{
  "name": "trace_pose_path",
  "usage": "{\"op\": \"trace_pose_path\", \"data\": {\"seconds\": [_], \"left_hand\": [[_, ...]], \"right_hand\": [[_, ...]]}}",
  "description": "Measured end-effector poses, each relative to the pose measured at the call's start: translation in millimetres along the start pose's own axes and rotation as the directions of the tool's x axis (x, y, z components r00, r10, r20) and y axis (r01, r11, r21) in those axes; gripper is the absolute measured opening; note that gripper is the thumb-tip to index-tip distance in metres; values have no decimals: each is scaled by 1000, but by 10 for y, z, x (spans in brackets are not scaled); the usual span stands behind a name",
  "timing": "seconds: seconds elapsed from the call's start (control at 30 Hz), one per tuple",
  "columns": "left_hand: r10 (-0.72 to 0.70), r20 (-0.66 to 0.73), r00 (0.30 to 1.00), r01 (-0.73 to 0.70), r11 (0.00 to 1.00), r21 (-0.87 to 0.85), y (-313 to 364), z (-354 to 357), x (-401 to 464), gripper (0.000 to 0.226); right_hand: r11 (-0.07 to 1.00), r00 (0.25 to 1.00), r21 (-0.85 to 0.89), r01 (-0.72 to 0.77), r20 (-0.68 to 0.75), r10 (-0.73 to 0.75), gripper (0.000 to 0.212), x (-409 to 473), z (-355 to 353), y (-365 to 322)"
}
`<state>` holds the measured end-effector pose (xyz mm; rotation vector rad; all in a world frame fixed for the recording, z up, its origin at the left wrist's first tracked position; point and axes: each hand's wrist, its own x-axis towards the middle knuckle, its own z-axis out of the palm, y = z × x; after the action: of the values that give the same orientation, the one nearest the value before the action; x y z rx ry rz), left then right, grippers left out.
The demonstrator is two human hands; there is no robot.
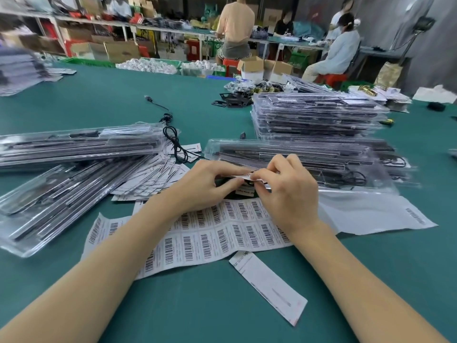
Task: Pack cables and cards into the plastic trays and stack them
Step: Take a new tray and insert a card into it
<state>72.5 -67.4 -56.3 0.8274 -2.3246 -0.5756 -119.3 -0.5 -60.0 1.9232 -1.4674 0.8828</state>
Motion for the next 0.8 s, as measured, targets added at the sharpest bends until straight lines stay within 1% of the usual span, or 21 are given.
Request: {"op": "trace_pose_path", "data": {"seconds": [0.07,0.17,0.23,0.3,0.37,0.57,0.67,0.8], "left_hand": [[14,-28,1000,-14,1000,-9,21,17,-5,27],[26,-87,996,-25,1000,10,8,50,-7,26],[26,-88,996,-21,998,59,-1,68,0,27],[24,-88,996,-15,995,103,7,92,0,28],[25,-74,997,-16,992,121,25,115,-2,29],[66,-20,998,-58,963,264,31,119,-9,33],[76,-15,997,-67,941,332,46,109,-20,35],[62,52,997,-77,928,365,30,109,-31,38]], "right_hand": [[999,1000,49,24,16,-25,5,-19,1,49],[979,991,204,16,126,-42,15,-57,-33,136],[954,983,297,-49,182,-7,20,-76,-50,169],[921,971,358,-155,228,75,27,-72,-36,189],[882,962,417,-217,246,121,28,-67,-14,213],[887,964,417,-201,244,104,21,-87,32,258],[873,957,426,-238,258,135,25,-84,45,267],[876,950,414,-248,281,136,28,-75,43,279]]}}
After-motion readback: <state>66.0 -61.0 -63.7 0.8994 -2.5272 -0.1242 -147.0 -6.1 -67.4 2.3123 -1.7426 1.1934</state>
